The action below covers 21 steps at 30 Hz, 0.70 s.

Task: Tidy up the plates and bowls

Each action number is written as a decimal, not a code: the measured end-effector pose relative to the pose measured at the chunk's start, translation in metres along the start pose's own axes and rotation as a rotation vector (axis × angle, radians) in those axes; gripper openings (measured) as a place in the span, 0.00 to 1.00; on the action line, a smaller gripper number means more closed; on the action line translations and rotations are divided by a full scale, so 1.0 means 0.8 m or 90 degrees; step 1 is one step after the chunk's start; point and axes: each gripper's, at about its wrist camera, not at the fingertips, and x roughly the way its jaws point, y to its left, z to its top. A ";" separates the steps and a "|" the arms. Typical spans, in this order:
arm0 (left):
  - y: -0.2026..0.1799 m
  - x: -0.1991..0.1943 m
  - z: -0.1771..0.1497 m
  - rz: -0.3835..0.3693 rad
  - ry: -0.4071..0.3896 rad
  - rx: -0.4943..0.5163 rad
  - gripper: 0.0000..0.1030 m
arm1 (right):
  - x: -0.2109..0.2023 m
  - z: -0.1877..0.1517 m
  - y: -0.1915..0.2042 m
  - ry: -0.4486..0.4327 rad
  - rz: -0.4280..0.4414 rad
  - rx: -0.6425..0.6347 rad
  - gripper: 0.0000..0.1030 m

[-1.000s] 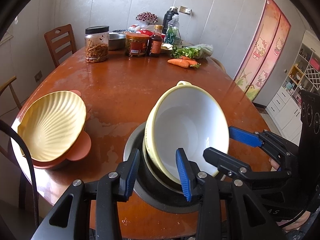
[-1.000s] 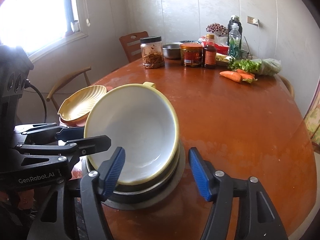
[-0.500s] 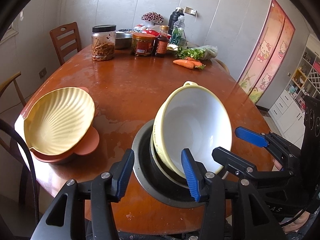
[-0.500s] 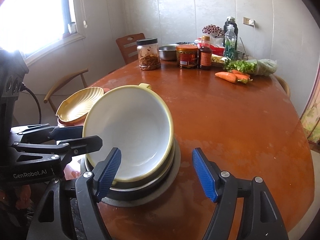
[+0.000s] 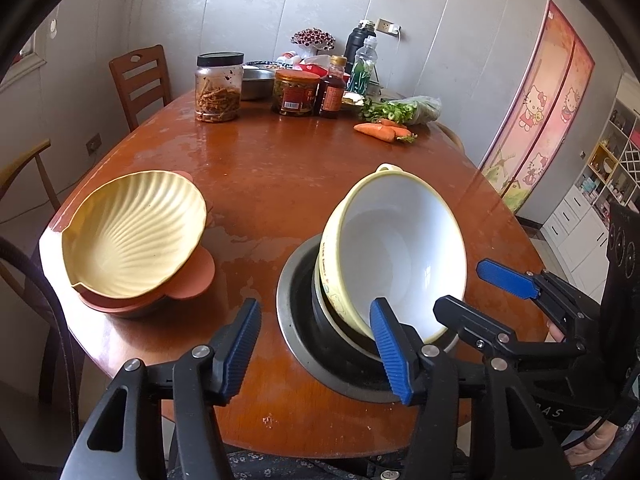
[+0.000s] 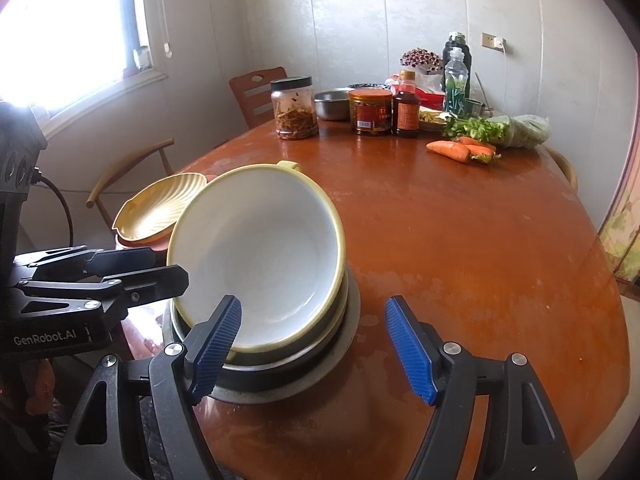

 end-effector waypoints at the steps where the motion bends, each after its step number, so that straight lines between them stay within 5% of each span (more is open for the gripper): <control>1: 0.001 0.000 -0.001 0.000 0.000 -0.002 0.56 | 0.000 -0.001 0.000 0.000 -0.002 0.000 0.75; 21: 0.010 0.006 -0.008 -0.063 0.019 -0.042 0.66 | 0.005 -0.015 -0.017 0.013 0.033 0.063 0.77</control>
